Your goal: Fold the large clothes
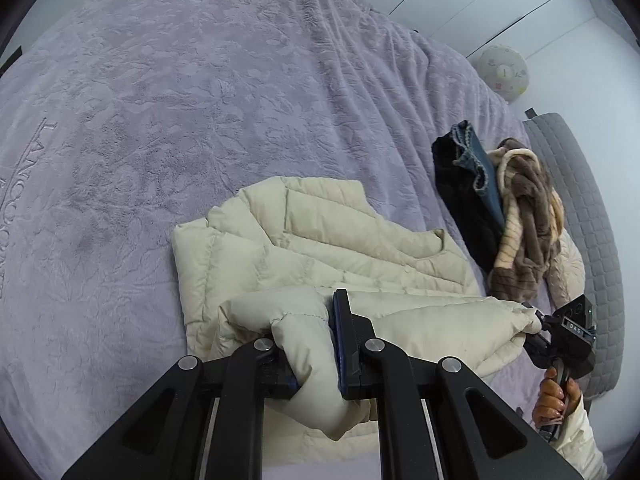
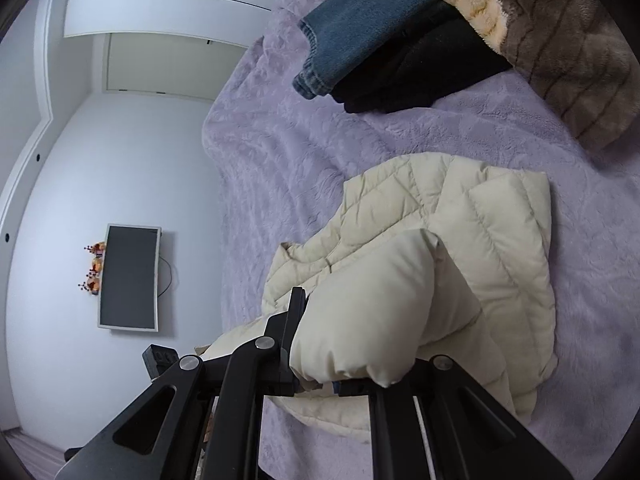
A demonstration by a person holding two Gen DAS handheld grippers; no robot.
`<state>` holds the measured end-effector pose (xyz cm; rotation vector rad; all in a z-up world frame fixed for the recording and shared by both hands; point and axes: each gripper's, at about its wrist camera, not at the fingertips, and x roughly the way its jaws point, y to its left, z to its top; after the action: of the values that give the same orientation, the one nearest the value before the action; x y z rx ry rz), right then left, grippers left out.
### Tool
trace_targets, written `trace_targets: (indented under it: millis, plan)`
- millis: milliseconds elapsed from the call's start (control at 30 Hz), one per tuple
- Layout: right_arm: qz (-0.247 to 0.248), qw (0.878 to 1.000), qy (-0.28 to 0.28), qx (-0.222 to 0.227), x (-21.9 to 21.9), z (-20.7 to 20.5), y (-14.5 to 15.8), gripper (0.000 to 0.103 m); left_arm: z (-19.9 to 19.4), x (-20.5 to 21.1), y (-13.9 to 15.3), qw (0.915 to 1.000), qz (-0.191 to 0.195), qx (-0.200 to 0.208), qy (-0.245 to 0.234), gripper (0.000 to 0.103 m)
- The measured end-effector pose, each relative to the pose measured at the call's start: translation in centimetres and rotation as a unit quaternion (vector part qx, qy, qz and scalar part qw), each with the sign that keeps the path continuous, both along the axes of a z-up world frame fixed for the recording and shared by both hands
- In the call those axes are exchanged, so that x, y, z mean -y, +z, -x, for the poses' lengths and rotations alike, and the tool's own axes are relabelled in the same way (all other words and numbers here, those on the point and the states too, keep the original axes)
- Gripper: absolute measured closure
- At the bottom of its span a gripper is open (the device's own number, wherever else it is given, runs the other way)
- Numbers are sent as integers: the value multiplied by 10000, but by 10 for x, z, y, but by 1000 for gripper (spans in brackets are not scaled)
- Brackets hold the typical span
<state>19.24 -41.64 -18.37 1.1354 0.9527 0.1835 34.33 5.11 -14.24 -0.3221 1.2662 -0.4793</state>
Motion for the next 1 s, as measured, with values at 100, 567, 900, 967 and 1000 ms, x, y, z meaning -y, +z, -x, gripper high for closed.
trace_targets:
  millis: [100,567,900,967,1000]
  plan:
    - [86,9999,-25,-90,1,-20,-23,91,-12,8,-22,9997,-240,-28,11,90]
    - [322,9983,-248,-416,6,-47,-54,91,-21,27,-27,9963,-826,248,-41,83]
    - [546,9977,-235,-323,9,-46,-34,73,-2,14,7,9869,-1295,954,147,0]
    - [581,9975,-280,-283,10,-44,-30,63,2,12,10,9849,-1395,1008,194,0]
    - [588,9975,-303,-255,10,-42,-27,60,5,11,12,9838,-1432,1057,202,0]
